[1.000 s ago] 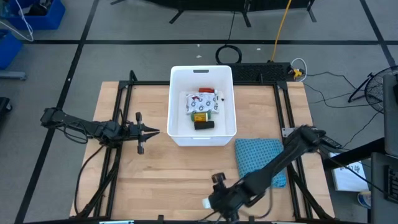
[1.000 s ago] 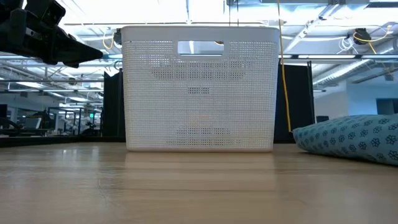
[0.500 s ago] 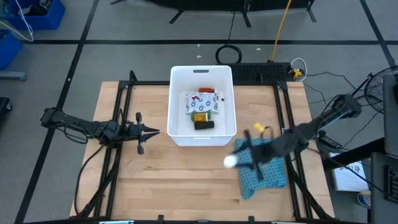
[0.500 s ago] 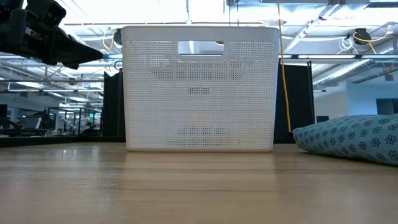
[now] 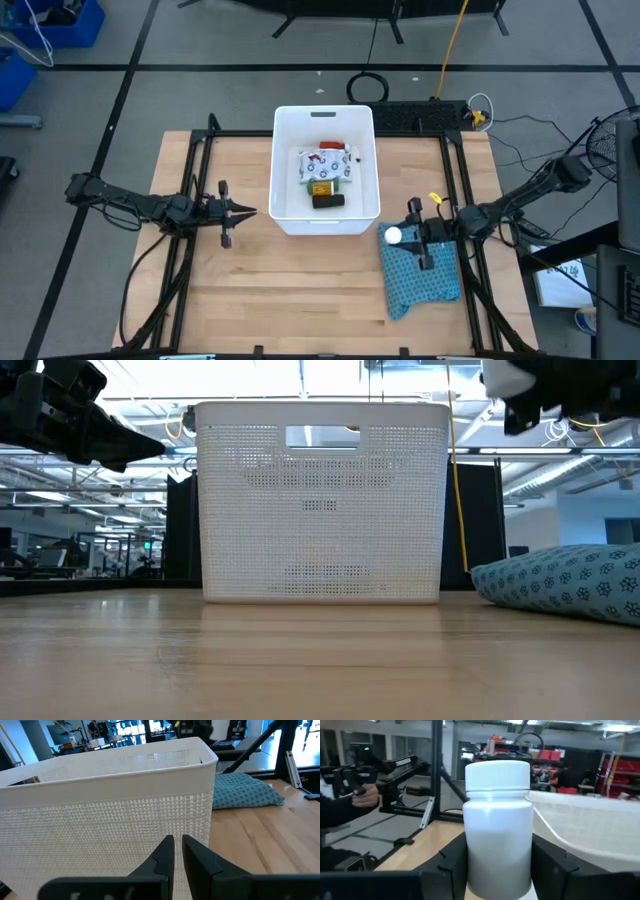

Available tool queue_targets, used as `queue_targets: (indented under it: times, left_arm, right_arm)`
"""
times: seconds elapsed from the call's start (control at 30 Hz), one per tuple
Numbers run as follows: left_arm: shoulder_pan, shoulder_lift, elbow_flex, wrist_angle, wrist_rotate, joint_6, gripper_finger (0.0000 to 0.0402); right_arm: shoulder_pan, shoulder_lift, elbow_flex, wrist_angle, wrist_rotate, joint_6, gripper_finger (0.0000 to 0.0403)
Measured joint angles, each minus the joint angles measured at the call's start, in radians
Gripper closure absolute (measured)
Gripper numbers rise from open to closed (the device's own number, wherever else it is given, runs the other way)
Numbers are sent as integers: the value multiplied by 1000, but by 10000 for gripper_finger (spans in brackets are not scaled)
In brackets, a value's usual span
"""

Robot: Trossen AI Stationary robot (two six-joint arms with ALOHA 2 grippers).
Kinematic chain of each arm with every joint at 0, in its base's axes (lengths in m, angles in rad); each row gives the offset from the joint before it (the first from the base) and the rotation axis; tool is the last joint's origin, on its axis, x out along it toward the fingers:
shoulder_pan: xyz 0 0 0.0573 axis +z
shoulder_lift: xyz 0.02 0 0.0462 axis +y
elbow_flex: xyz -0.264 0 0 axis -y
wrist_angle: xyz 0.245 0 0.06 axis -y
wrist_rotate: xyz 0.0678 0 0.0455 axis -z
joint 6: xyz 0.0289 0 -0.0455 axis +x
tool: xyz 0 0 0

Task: Pick & place medical supplies in basket/bin
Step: Put the white pill bottle into the bin

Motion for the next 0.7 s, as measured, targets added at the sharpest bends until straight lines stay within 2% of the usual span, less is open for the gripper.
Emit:
queue_targets:
  times: [0.13,0.27,0.37,0.47,0.7]
  left_arm:
    - [0,0,0,0,0,0,360]
    - [0,0,0,0,0,0,360]
    - [0,0,0,5,-4,2,360]
    - [0,0,0,11,-21,20,360]
    - [0,0,0,11,-44,37,360]
  right_arm:
    - [-9,-17,-9,18,2,15,249]
    - [-29,-12,111,-96,12,-50,248]
    - [-104,15,313,-355,25,-32,249]
    - [-214,94,560,-628,14,6,249]
    - [-501,365,1089,-1084,-158,-14,249]
